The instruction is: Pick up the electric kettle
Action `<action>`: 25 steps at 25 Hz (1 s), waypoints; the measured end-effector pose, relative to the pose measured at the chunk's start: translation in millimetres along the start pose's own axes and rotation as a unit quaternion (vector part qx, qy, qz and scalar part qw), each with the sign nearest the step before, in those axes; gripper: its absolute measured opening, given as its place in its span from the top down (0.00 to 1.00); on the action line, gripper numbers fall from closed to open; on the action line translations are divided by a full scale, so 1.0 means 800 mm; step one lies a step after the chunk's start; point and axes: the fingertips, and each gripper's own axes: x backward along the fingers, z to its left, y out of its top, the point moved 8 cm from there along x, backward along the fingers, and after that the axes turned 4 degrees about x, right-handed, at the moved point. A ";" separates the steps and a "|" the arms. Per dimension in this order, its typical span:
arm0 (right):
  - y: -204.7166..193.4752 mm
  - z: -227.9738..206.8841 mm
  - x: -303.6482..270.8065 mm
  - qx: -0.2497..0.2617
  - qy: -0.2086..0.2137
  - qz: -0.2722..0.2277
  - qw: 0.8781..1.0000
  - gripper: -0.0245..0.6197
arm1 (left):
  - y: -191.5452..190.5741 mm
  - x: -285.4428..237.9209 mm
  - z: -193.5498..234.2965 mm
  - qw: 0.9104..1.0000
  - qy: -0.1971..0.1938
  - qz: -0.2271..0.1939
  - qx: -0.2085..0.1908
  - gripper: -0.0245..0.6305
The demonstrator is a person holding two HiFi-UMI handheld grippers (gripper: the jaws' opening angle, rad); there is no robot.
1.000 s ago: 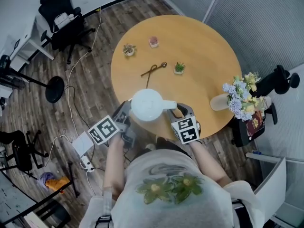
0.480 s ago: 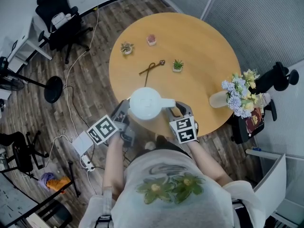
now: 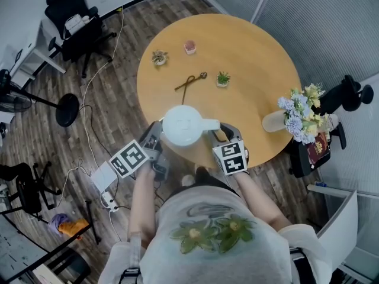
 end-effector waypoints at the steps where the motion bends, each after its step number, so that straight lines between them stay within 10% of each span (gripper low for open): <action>1: 0.000 0.000 0.000 -0.001 0.001 -0.001 1.000 0.72 | 0.000 0.000 -0.001 1.000 -0.001 0.000 -0.002 0.86; 25: 0.008 -0.007 0.012 -0.001 -0.001 -0.023 1.000 0.72 | 0.004 0.008 -0.011 1.000 -0.017 -0.007 -0.012 0.87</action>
